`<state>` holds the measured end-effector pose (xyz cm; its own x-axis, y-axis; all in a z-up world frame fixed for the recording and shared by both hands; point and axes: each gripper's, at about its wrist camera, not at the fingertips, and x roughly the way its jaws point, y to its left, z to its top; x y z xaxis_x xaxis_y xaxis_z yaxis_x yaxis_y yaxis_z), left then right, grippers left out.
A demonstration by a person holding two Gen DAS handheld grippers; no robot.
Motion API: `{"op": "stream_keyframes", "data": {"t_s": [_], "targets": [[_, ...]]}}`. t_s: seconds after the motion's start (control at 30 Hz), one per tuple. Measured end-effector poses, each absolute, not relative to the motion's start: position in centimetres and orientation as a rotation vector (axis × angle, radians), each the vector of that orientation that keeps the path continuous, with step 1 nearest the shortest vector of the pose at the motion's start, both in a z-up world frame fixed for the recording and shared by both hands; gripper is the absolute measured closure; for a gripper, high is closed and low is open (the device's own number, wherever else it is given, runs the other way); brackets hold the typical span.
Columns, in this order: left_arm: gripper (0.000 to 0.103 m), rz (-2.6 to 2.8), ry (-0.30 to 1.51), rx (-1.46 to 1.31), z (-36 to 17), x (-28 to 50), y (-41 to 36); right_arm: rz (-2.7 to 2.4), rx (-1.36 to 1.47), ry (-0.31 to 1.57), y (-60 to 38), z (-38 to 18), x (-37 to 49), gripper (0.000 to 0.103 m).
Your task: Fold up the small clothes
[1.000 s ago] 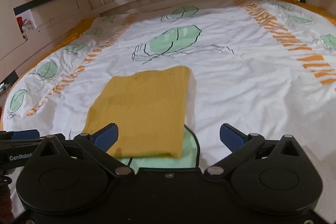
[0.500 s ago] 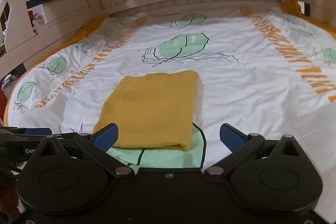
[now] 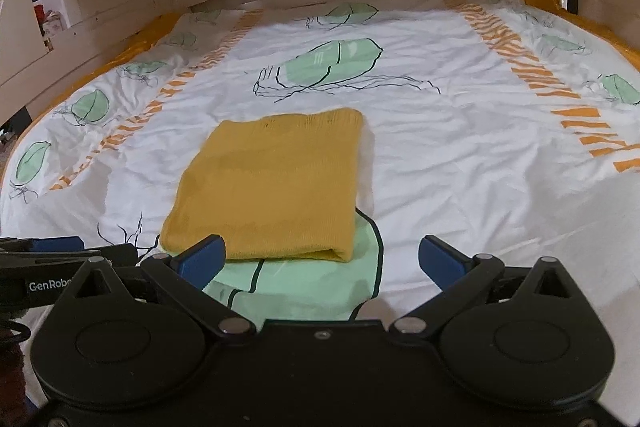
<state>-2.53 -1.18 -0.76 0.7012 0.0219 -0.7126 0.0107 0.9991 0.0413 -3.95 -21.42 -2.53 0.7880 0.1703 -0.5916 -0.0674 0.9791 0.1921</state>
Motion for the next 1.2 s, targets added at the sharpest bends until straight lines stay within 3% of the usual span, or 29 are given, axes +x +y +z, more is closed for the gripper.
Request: {"op": "stream_keyframes", "data": {"t_s": [1.2], "targets": [[0.039, -0.001, 0.833, 0.040, -1.67, -1.98, -1.30, 0.153, 0.196, 0.715, -21.07, -3.38, -3.10, 0.001]]}}
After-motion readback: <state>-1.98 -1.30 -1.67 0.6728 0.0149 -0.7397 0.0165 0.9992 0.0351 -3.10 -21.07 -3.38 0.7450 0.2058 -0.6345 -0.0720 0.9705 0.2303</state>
